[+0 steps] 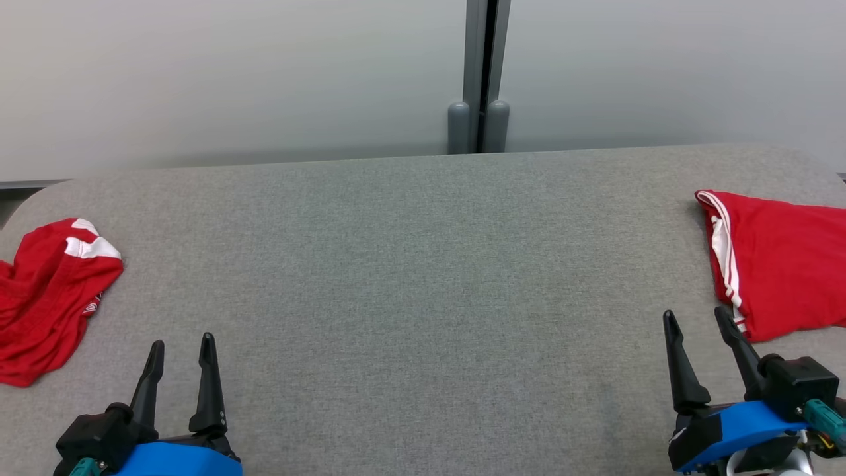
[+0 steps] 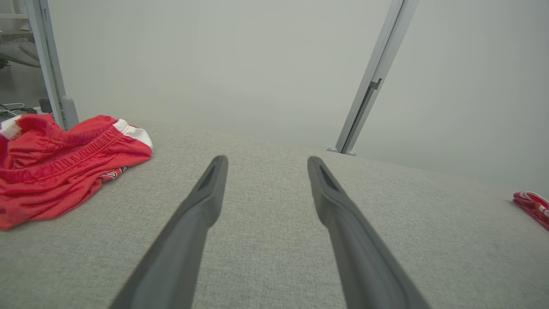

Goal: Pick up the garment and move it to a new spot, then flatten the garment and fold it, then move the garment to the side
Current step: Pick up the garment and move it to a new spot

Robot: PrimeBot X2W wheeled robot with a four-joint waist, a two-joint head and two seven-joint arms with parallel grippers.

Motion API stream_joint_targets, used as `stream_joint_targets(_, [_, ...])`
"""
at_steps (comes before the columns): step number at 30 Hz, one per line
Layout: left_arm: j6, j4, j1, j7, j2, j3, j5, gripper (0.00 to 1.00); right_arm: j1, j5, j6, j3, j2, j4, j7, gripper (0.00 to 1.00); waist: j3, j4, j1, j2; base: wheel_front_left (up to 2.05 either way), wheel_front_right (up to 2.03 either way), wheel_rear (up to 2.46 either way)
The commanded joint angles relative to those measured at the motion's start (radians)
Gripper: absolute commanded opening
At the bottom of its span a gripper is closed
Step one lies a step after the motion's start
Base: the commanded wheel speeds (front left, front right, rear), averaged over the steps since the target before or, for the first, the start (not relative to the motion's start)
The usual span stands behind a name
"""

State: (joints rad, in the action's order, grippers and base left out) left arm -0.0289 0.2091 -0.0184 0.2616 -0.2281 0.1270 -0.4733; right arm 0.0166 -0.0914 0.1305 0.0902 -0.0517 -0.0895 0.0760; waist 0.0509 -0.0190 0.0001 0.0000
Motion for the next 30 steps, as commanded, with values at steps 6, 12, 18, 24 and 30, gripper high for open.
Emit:
stream_joint_targets(6, [-0.010,0.017,0.007,0.004,-0.006,-0.007,0.008,1.00,-0.014,-0.010,0.000,-0.010,0.002,-0.010,-0.001,1.00,0.010,0.037,-0.0001,0.0000,0.00,0.00,0.00])
stream_joint_targets(12, [-0.005,0.027,0.019,0.003,-0.014,-0.009,0.012,1.00,-0.014,-0.017,0.001,-0.014,0.002,-0.014,0.000,1.00,0.018,0.122,-0.0001,0.0000,0.00,0.00,0.00])
stream_joint_targets(18, [0.002,0.025,-0.007,0.004,-0.006,-0.020,0.002,1.00,-0.005,-0.015,0.001,-0.031,0.002,-0.024,-0.002,1.00,0.008,0.214,-0.0001,0.0000,0.00,0.00,0.00])
stream_joint_targets(24, [0.002,0.021,-0.021,0.004,-0.014,-0.023,0.006,1.00,-0.015,-0.019,0.001,-0.032,0.001,-0.015,-0.007,1.00,-0.004,0.306,-0.0001,0.0000,0.00,0.00,0.00])
stream_joint_targets(30, [0.009,0.012,-0.037,0.003,-0.018,-0.027,0.002,1.00,-0.030,-0.021,0.001,-0.036,0.001,-0.017,-0.011,1.00,-0.014,0.384,-0.0001,0.0000,0.00,0.00,0.00])
